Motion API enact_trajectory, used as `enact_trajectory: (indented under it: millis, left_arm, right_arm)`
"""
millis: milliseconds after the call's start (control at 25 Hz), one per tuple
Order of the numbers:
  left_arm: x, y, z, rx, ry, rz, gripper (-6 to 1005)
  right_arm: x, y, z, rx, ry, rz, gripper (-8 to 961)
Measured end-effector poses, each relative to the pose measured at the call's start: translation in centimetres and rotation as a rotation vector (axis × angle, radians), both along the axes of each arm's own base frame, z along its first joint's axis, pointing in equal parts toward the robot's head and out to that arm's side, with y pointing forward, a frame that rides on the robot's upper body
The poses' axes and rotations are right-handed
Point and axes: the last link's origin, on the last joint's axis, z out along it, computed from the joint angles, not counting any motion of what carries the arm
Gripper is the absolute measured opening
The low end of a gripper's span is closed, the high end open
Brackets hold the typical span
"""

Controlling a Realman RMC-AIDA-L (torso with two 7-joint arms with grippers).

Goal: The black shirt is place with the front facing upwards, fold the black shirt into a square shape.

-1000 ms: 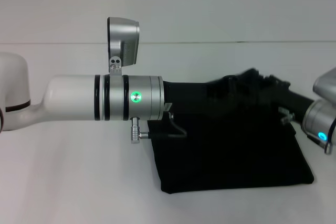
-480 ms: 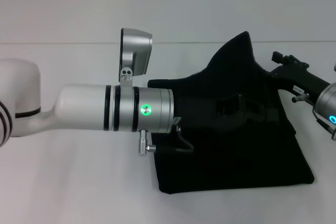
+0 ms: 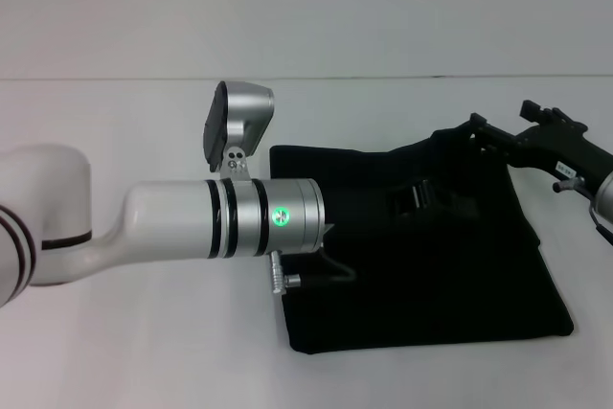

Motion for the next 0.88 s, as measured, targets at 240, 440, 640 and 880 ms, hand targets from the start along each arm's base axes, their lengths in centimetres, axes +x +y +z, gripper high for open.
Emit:
enact_trajectory:
  millis: [240, 440, 640, 880]
  left_arm:
    - [0.3, -0.7, -0.2, -0.024, -0.047, 0.005, 74]
    - [0.6, -1.5, -0.4, -0.044, -0.071, -0.025, 167]
    - [0.5, -1.9, -0.1, -0.050, -0.111, -0.026, 227]
    - [0.2, -2.7, 2.3, -0.007, -0.234, -0.106, 299]
  right_arm:
    - [1.7, -0.8, 1.0, 0.055, 0.036, -0.061, 945]
    - [3.3, -1.8, 1.9, 0.098, 0.060, -0.116, 946]
    - [4.2, -2.7, 2.3, 0.125, 0.085, -0.138, 946]
    - [4.7, -4.1, 2.6, 0.117, 0.153, -0.127, 946]
